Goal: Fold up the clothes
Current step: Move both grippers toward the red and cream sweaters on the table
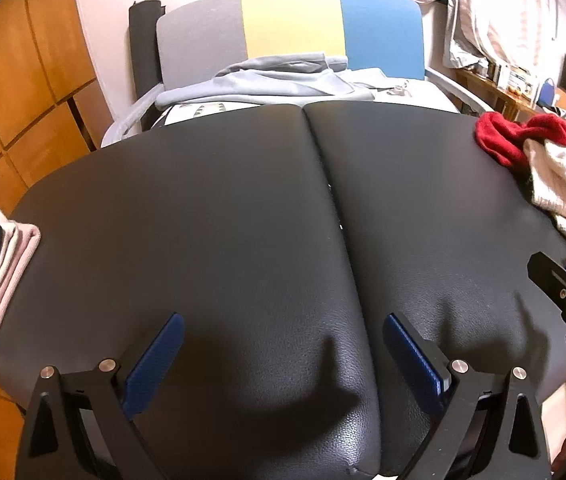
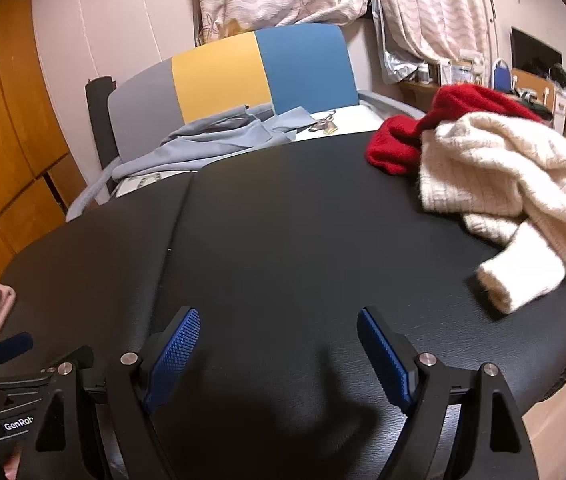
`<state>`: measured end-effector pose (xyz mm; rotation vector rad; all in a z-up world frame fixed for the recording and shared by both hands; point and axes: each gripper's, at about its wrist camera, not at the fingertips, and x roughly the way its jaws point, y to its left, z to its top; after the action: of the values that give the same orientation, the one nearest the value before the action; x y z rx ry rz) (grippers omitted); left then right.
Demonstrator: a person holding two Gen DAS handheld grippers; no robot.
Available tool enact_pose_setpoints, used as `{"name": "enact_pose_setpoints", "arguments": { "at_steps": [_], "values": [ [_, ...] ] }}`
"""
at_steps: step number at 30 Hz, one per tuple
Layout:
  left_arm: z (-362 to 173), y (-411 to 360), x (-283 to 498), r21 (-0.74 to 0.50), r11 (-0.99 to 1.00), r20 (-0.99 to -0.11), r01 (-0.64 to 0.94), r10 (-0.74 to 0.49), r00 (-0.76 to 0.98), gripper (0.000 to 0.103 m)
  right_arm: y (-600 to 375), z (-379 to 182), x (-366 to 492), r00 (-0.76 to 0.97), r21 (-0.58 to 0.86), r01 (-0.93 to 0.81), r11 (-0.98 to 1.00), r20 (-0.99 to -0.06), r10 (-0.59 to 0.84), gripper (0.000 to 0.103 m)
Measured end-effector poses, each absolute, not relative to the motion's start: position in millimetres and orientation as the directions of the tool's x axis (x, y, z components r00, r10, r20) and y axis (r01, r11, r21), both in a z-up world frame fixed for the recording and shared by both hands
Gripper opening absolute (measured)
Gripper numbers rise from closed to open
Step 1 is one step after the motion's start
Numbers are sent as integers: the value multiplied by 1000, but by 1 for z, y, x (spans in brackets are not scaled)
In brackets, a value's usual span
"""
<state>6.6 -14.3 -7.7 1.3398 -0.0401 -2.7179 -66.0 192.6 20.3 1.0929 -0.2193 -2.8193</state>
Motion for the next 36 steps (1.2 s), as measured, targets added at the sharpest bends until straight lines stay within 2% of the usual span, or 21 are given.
{"name": "enact_pose_setpoints", "arguments": {
  "at_steps": [8, 18, 26, 36],
  "values": [
    [-19, -6, 2, 74, -995, -808, 67, -100, -580, 101, 197, 21, -75, -742, 146, 16, -989, -661, -110, 83],
    [-25, -3, -19, 154, -988, -818, 2, -129, -561, 101, 227, 25, -118, -749, 182, -12, -983, -653, -112, 83],
    [-17, 11, -56, 140, -990, -827, -14, -109, -551, 101, 269, 50, -144, -749, 90, -116, -989, -662, 28, 83],
    [-14, 35, -46, 139, -987, -824, -85, -67, -563, 101, 289, 55, -161, -725, 0, -174, -985, -676, 128, 83]
  ]
}}
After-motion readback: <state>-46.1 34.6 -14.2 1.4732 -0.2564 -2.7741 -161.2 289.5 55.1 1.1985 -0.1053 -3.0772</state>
